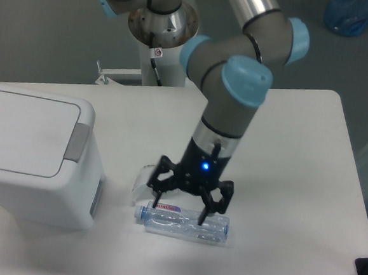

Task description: Open the trash can

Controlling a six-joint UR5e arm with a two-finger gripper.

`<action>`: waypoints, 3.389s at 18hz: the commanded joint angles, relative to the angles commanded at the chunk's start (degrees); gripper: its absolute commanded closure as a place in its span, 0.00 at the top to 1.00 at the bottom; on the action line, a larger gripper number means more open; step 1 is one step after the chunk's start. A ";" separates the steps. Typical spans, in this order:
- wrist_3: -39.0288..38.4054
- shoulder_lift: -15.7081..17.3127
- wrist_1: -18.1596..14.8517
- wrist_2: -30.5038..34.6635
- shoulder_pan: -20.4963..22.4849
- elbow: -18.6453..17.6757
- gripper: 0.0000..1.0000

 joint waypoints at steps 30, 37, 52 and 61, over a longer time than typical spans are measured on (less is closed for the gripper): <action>0.18 8.00 0.18 -2.47 -3.87 -10.81 1.00; 0.17 7.57 0.18 -2.47 -3.87 -10.02 1.00; 28.01 -0.69 4.30 -2.03 9.13 -4.13 1.00; 39.02 -9.38 6.07 3.57 17.22 -0.81 1.00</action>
